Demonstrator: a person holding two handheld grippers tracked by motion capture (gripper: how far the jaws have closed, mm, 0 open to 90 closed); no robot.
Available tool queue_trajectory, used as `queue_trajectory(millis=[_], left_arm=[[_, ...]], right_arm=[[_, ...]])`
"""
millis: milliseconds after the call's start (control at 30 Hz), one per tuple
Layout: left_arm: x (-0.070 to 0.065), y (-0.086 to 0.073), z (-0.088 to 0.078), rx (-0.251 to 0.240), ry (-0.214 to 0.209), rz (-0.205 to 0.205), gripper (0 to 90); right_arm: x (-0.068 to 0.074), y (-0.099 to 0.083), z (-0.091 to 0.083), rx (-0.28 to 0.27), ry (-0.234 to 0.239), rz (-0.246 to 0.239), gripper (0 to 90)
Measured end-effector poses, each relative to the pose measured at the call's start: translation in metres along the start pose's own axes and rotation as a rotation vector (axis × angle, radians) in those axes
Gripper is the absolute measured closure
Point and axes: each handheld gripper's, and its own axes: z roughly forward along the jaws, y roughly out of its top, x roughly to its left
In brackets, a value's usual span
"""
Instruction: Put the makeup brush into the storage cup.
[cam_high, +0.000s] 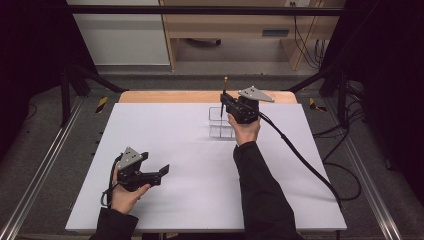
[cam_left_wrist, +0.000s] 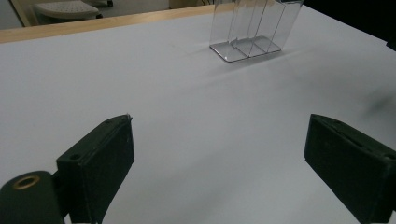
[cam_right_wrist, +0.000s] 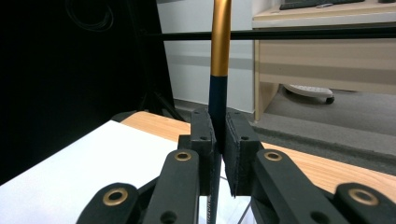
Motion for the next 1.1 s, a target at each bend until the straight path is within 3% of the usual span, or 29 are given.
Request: queue_trajectory(millis=[300, 1100], left_arm=[[0.0, 0.001, 0.0, -0.001, -0.002, 0.0, 7.8], [0.001, 0.001, -0.002, -0.008, -0.001, 0.002, 7.8]], right_arm=[[-0.002, 0.0, 0.016, 0.007, -0.014, 0.008, 83.3], [-0.005, -0.024, 0.044, 0.08, -0.056, 0.028, 83.3]])
